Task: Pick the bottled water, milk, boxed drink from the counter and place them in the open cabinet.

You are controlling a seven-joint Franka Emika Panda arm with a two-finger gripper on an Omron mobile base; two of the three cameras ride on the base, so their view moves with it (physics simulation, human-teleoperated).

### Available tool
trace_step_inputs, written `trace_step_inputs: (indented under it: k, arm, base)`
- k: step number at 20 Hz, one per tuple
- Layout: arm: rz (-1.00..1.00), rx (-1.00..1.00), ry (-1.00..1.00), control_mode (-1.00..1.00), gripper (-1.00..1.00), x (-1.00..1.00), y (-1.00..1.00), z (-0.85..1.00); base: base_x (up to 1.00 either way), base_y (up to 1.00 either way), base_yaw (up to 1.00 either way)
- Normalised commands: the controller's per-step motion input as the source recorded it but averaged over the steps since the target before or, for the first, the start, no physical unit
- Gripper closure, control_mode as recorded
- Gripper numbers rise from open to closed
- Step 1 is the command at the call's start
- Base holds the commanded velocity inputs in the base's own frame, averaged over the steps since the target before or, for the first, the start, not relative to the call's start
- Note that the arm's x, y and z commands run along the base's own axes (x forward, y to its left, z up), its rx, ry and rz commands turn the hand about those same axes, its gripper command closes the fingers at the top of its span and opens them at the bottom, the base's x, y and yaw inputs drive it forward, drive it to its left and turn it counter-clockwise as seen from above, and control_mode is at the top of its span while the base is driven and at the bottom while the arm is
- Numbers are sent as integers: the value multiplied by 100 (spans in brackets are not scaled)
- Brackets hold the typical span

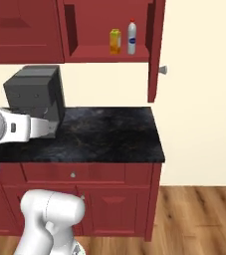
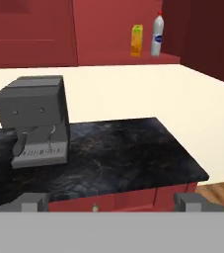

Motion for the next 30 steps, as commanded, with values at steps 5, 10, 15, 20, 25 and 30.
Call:
trace_step_inputs:
  k: [5,10,15,20,25,30]
  arm:
    - [0,0,0,100,-100,0,0,0]
    - [0,0,0,100,-100,0,0,0]
    - [0,0,0,100,-100,0,0,0]
    - [0,0,0,100,-100,0,0,0]
    - [0,0,0,100,-100,0,0,0]
    - [0,0,0,100,-100,0,0,0]
  base:
    - [-24,-8,-43]
    - [-5,0,-48]
    - [-38,0,-46]
    - [-54,-13,-50]
    - [-63,-53,-52]
    - [-63,-54,-50]
